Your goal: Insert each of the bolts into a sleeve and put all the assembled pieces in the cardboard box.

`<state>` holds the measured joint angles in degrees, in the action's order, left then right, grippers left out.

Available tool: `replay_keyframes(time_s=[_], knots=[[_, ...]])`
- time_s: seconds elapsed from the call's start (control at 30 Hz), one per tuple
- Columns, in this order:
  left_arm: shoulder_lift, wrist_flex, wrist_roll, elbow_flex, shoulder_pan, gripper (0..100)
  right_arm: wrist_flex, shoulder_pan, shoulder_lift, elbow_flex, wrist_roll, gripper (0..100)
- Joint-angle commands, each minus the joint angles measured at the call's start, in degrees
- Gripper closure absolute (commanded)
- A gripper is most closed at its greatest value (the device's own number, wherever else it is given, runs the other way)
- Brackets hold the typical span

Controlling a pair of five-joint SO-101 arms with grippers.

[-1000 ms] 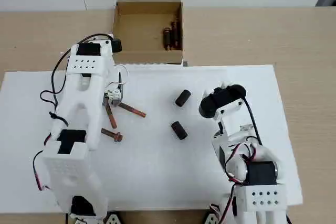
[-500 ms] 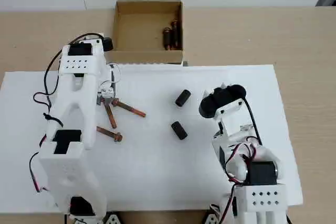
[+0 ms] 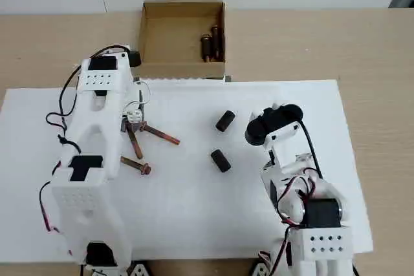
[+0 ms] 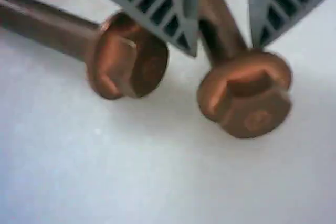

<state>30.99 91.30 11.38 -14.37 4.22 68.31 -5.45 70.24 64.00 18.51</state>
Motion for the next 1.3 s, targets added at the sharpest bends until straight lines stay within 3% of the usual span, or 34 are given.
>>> replay_keyframes(time_s=[0.0, 0.33, 0.47, 0.73, 1.0, 1.27], knots=[[0.88, -1.93, -0.53, 0.13, 0.18, 94, -1.1, 0.31, 0.31, -0.35, 0.09, 99.5], [1.32, -5.54, -0.53, 3.82, 0.09, 95, -1.1, 0.31, 0.31, -0.35, 0.09, 99.5], [0.79, -5.54, -0.53, 3.74, 0.09, 100, -1.1, 0.31, 0.31, -0.35, 0.09, 99.5], [0.18, -0.79, -0.35, -1.98, -0.18, 99, -0.57, 0.22, 0.84, -1.58, 0.09, 99.5], [-15.38, 6.77, -2.99, -5.85, -5.54, 99, 3.03, 0.22, 0.84, -6.59, 0.09, 99.0], [-28.92, 7.91, -4.13, -2.59, -9.93, 99, 8.04, 0.75, 2.95, -6.68, 0.18, 99.4]])
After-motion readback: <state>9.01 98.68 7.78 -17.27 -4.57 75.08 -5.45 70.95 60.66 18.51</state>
